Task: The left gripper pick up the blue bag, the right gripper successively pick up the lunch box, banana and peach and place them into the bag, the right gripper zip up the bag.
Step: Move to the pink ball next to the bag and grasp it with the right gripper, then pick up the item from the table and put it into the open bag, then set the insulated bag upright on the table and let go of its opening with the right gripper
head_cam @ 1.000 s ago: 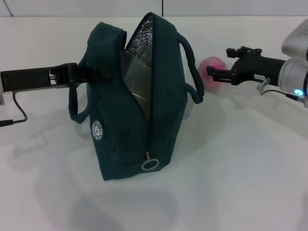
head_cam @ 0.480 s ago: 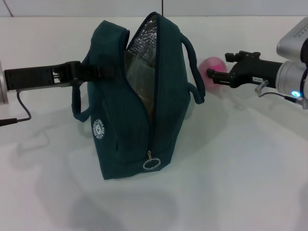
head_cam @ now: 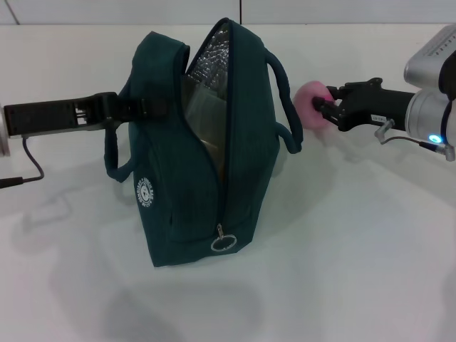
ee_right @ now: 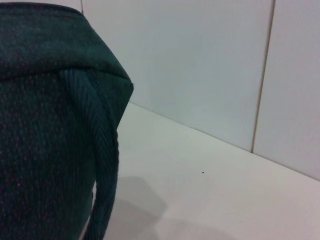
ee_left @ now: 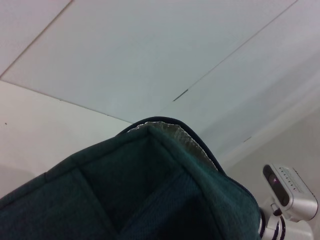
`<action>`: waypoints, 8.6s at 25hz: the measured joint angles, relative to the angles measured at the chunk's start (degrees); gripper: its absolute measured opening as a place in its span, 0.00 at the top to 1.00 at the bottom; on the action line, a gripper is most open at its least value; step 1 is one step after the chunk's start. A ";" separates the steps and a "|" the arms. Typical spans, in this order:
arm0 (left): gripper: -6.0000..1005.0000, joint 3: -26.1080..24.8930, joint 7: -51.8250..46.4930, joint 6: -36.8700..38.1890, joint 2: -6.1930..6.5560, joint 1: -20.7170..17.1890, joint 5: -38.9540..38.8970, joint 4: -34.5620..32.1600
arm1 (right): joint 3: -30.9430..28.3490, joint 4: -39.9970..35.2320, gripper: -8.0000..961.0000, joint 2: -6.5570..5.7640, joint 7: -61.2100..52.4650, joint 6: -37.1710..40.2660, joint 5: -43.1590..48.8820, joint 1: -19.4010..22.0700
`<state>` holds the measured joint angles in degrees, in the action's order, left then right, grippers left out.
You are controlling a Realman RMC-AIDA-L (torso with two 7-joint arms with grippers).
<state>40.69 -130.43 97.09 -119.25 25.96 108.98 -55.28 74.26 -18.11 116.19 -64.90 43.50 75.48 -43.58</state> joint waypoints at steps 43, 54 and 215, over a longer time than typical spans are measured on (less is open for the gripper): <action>0.93 0.00 0.51 1.05 0.59 -3.33 -3.43 -0.02 | 7.77 -19.35 0.94 -0.01 -0.84 35.26 -19.66 6.48; 0.93 0.00 0.89 0.91 0.43 -3.21 -3.43 0.00 | 16.21 -18.78 0.92 0.00 -0.76 27.65 -20.85 4.09; 0.93 -0.01 6.20 0.73 0.56 -2.50 -3.79 2.28 | -9.57 -32.86 0.13 -1.09 -82.10 38.75 50.41 -18.31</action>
<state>40.69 -124.23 97.82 -118.69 23.47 105.19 -53.00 64.69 -50.97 115.10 -147.00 82.25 125.89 -61.88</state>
